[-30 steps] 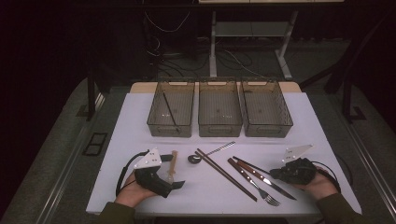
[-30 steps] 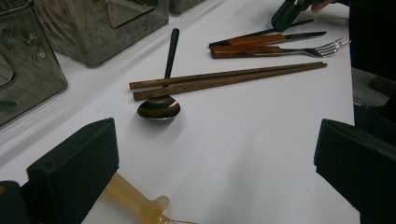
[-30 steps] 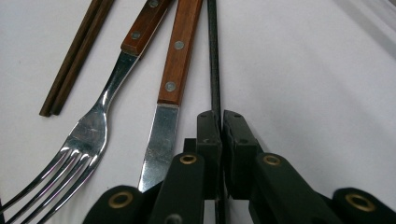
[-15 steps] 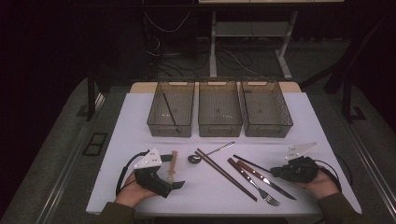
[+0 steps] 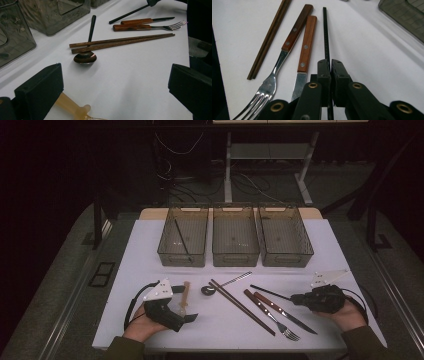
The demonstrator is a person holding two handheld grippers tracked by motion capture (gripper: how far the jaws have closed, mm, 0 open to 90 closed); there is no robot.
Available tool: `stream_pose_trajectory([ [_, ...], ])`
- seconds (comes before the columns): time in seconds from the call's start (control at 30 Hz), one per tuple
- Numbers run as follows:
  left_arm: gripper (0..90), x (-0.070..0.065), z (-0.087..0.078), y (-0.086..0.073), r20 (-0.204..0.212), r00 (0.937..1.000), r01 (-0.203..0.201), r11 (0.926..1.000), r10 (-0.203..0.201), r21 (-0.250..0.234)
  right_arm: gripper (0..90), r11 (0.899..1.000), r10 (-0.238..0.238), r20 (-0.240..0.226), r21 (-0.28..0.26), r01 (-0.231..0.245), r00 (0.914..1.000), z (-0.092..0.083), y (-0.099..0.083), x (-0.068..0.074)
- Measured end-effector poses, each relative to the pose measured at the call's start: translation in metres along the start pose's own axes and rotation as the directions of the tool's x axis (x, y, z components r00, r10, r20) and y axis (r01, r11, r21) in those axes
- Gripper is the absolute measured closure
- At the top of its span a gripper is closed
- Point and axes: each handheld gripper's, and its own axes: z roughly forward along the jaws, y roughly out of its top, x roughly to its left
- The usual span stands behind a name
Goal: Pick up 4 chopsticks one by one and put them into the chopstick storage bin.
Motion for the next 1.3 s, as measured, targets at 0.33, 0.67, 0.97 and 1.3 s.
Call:
stream_pose_trajectory([
  [0.33,0.0,0.001,0.001,-0.001,0.002,0.9999,0.012,0.9999,-0.012,-0.010,86.2,0.999,0.011,0.008,-0.045,-0.010,0.9999,-0.006,0.007,-0.002],
  [0.67,0.0,0.001,0.001,-0.001,0.003,1.0000,0.006,1.0000,-0.006,-0.002,86.2,0.997,0.011,0.003,-0.076,-0.011,0.9999,-0.008,0.022,-0.002],
  [0.97,0.0,0.000,0.002,-0.002,0.007,1.0000,-0.004,1.0000,0.004,0.000,86.2,0.996,0.021,-0.015,-0.090,-0.022,0.9997,-0.003,0.043,0.000],
  [1.3,0.0,0.001,0.002,-0.002,0.000,1.0000,0.008,1.0000,-0.008,0.006,86.2,0.991,0.021,-0.016,-0.134,-0.023,0.9996,0.003,0.066,0.002],
])
